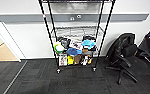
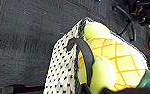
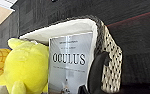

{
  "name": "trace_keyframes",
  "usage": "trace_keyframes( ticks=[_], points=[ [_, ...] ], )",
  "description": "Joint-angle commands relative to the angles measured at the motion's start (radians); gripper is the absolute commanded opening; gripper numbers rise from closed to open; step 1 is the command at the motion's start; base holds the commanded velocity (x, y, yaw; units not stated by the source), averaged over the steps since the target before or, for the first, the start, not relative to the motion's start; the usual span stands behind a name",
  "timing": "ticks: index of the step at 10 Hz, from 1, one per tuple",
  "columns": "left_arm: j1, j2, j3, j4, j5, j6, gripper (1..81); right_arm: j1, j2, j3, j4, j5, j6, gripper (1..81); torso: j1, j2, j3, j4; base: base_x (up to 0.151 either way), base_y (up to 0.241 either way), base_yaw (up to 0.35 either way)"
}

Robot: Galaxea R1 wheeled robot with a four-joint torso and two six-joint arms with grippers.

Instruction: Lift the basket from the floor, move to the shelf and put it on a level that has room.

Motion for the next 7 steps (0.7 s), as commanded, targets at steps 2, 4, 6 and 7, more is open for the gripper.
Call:
trace_keyframes(
  ticks=[2, 4, 6, 7],
  points=[
    [-0.109, -0.045, 0.007, -0.016, 0.018, -0.008, 1.0, 0.101, -0.038, 0.019, 0.010, -0.045, -0.006, 1.0, -0.082, 0.128, 0.081, 0.000, 0.000, 0.000, 0.000],
    [-0.111, -0.039, 0.007, -0.014, 0.018, -0.008, 1.0, 0.101, -0.038, 0.016, 0.010, -0.045, -0.006, 1.0, -0.127, 0.196, 0.121, 0.000, 0.000, 0.000, 0.000],
    [-0.103, -0.036, 0.007, -0.014, 0.019, -0.007, 1.0, 0.099, -0.036, 0.014, 0.009, -0.045, -0.006, 1.0, -0.174, 0.267, 0.161, 0.000, 0.000, 0.000, 0.000],
    [-0.099, -0.033, -0.001, -0.014, 0.018, -0.007, 1.0, 0.096, -0.036, 0.014, 0.007, -0.045, -0.006, 1.0, -0.196, 0.301, 0.180, 0.000, 0.000, 0.000, 0.000]
  ],
)
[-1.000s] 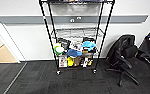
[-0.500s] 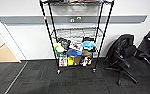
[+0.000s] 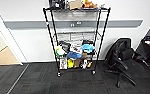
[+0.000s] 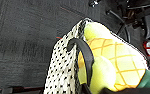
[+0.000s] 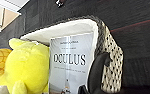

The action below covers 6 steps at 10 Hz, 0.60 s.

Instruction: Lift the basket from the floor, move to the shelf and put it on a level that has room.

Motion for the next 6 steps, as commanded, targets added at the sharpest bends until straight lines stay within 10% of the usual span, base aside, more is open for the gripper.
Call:
trace_keyframes(
  ticks=[1, 6],
  points=[
    [-0.100, -0.028, -0.011, -0.014, 0.021, -0.007, 1.0, 0.098, -0.034, 0.015, 0.007, -0.046, -0.006, 1.0, -0.062, 0.097, 0.062, 0.000, 0.000, 0.000, 0.000],
    [-0.100, 0.015, -0.011, -0.014, 0.017, -0.007, 1.0, 0.112, -0.007, 0.005, 0.004, -0.046, -0.006, 1.0, -0.163, 0.251, 0.040, 0.000, 0.000, 0.000, 0.000]
  ],
)
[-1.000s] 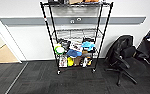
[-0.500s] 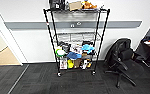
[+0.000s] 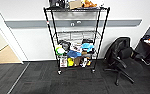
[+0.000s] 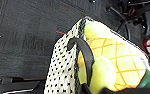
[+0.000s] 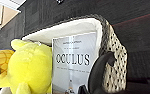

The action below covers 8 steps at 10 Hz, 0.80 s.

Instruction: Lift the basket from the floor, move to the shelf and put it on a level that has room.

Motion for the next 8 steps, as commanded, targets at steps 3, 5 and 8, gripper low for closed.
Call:
trace_keyframes(
  ticks=[3, 5, 8],
  points=[
    [-0.113, -0.020, 0.016, -0.015, 0.031, -0.006, 1.0, 0.112, -0.007, 0.012, 0.006, -0.044, -0.006, 1.0, -0.108, 0.167, 0.000, 0.000, 0.000, 0.000, 0.000],
    [-0.113, -0.024, 0.016, -0.015, 0.033, -0.004, 1.0, 0.112, 0.001, 0.001, 0.004, -0.044, -0.006, 1.0, -0.151, 0.234, 0.067, 0.000, 0.000, 0.000, 0.000],
    [-0.106, -0.030, 0.017, -0.015, 0.031, -0.001, 1.0, 0.109, -0.001, 0.000, 0.006, -0.044, -0.006, 1.0, -0.153, 0.238, 0.130, 0.000, 0.000, 0.000, 0.000]
  ],
)
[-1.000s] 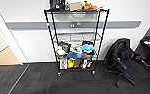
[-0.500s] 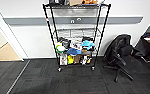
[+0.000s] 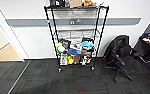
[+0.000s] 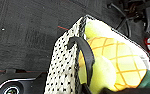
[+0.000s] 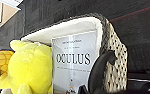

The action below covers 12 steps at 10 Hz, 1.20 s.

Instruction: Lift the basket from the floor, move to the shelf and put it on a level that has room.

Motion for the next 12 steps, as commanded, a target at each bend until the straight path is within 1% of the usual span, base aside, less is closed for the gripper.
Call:
trace_keyframes(
  ticks=[1, 2, 3, 4, 6, 7, 11, 12],
  points=[
    [-0.102, -0.027, 0.021, -0.015, 0.035, -0.006, 1.0, 0.099, -0.019, 0.019, 0.006, -0.048, -0.006, 1.0, 0.001, -0.002, 0.071, 0.000, 0.000, 0.000, 0.000],
    [-0.101, -0.027, 0.021, -0.015, 0.035, -0.005, 1.0, 0.095, -0.020, 0.019, 0.006, -0.048, -0.006, 1.0, -0.005, 0.005, 0.016, 0.000, 0.000, 0.000, 0.000],
    [-0.101, -0.027, 0.021, -0.014, 0.038, -0.005, 1.0, 0.092, -0.020, 0.019, 0.006, -0.048, -0.006, 1.0, -0.010, 0.016, 0.030, 0.000, 0.000, 0.000, 0.000],
    [-0.102, -0.027, 0.021, -0.012, 0.043, -0.002, 1.0, 0.091, -0.020, 0.016, 0.006, -0.048, -0.007, 1.0, -0.013, 0.019, 0.102, 0.000, 0.000, 0.000, 0.000],
    [-0.101, -0.019, 0.021, 0.011, 0.047, -0.002, 1.0, 0.088, -0.019, 0.014, 0.006, -0.048, -0.007, 1.0, -0.013, 0.020, 0.112, 0.000, 0.000, 0.000, 0.000],
    [-0.096, -0.018, 0.021, 0.014, 0.046, -0.002, 1.0, 0.086, -0.019, 0.013, 0.006, -0.048, -0.009, 1.0, -0.013, 0.020, 0.132, 0.000, 0.000, 0.000, 0.000],
    [-0.092, -0.013, 0.021, 0.032, 0.047, -0.002, 1.0, 0.082, -0.017, 0.013, 0.006, -0.048, -0.013, 1.0, -0.014, 0.021, 0.248, 0.000, 0.000, 0.000, 0.000],
    [-0.092, -0.012, 0.021, 0.034, 0.047, -0.002, 1.0, 0.075, -0.014, 0.013, 0.006, -0.048, -0.013, 1.0, -0.014, 0.021, 0.197, 0.000, 0.000, 0.000, 0.000]
  ],
)
